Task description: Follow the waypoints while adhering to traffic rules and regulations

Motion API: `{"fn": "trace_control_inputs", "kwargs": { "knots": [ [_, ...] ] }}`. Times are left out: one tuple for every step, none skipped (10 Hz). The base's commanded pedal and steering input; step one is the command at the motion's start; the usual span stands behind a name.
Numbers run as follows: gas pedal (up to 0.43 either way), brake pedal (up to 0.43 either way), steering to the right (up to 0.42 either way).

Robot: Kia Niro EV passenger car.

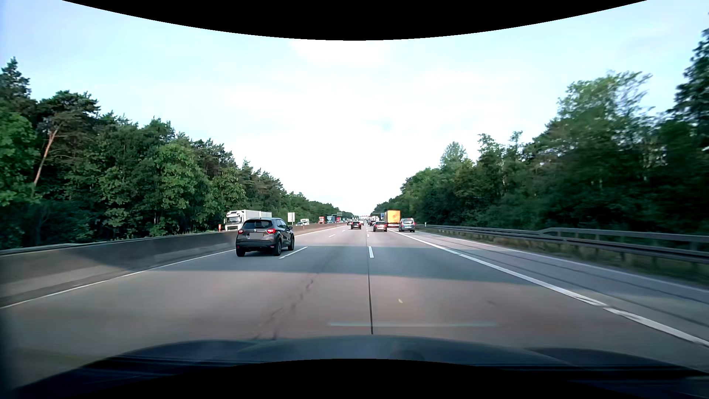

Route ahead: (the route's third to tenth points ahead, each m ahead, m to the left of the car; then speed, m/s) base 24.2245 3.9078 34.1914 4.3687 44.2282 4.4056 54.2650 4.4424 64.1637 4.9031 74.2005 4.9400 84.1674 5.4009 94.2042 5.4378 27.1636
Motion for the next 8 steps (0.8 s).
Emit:
{"fn": "trace_control_inputs", "kwargs": {
  "knots": [
    [0.047, 0.000, -0.002],
    [0.047, 0.000, -0.002],
    [0.047, 0.000, -0.003],
    [0.047, 0.000, -0.003],
    [0.047, 0.000, -0.003],
    [0.047, 0.000, -0.003],
    [0.047, 0.000, -0.003],
    [0.047, 0.000, -0.004]
  ]
}}
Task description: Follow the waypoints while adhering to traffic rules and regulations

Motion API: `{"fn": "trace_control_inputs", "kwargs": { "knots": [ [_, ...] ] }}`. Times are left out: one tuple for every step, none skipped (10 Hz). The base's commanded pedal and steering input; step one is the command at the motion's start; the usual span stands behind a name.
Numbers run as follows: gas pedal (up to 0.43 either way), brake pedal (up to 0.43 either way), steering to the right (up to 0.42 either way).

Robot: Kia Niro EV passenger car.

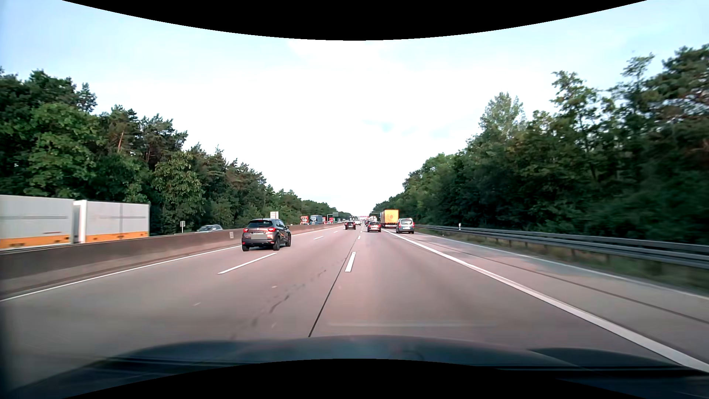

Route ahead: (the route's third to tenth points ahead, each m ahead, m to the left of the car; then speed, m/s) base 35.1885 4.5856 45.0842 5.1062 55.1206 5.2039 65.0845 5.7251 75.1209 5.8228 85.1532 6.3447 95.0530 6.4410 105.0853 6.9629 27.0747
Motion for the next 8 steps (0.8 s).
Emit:
{"fn": "trace_control_inputs", "kwargs": {
  "knots": [
    [0.047, 0.000, -0.005],
    [0.047, 0.000, -0.006],
    [0.047, 0.000, -0.006],
    [0.047, 0.000, -0.008],
    [0.047, 0.000, -0.009],
    [0.047, 0.000, -0.009],
    [0.047, 0.000, -0.009],
    [0.047, 0.000, -0.009]
  ]
}}
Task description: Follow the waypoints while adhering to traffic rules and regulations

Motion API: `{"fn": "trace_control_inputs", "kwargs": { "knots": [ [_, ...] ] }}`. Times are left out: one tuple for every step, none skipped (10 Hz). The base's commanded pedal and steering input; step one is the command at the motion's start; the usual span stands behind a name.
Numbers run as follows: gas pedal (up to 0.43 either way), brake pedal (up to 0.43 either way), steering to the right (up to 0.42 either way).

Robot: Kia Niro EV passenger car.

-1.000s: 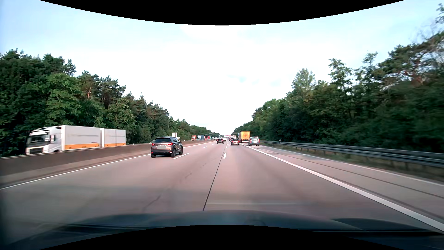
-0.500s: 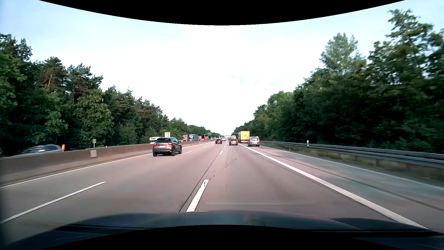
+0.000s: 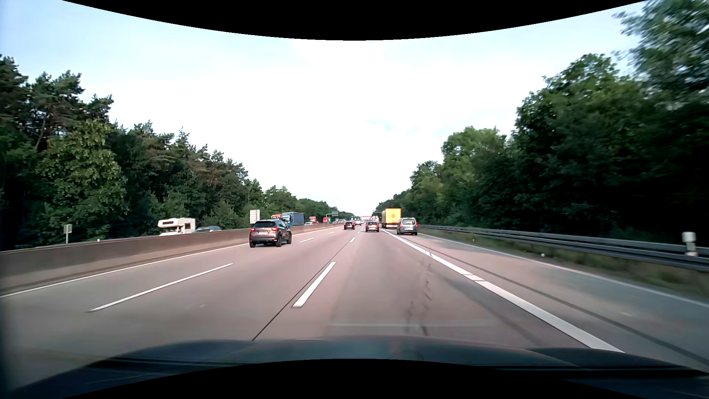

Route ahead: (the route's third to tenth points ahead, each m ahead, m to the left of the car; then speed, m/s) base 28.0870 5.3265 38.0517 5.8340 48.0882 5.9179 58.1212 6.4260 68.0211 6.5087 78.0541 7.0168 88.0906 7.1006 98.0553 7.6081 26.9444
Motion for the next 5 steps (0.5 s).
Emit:
{"fn": "trace_control_inputs", "kwargs": {
  "knots": [
    [0.039, 0.000, -0.009],
    [0.028, 0.000, -0.009],
    [0.020, 0.000, -0.009],
    [0.020, 0.000, -0.008],
    [0.020, 0.000, -0.008]
  ]
}}
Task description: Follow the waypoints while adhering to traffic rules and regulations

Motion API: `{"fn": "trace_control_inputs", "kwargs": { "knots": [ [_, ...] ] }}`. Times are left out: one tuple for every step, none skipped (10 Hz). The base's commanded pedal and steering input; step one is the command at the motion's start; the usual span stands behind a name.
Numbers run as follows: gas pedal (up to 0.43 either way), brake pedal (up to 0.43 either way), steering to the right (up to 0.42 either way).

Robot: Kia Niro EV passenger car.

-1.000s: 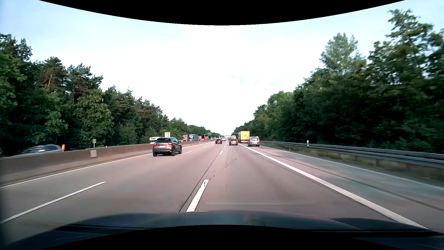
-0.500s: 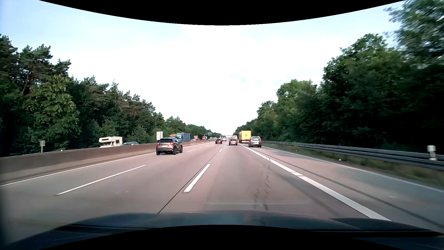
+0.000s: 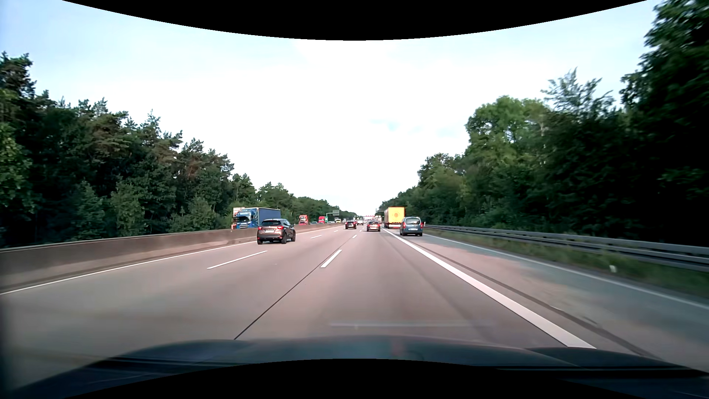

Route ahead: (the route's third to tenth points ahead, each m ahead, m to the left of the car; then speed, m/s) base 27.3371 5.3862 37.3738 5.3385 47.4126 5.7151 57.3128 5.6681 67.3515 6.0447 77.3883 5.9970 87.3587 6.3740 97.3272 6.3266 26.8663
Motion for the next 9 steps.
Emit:
{"fn": "trace_control_inputs", "kwargs": {
  "knots": [
    [0.008, 0.000, -0.008],
    [0.008, 0.000, -0.007],
    [0.008, 0.000, -0.008],
    [0.008, 0.000, -0.007],
    [0.008, 0.000, -0.007],
    [0.008, 0.000, -0.007],
    [0.000, 0.000, -0.007],
    [0.000, 0.000, -0.007],
    [0.000, 0.000, -0.006]
  ]
}}
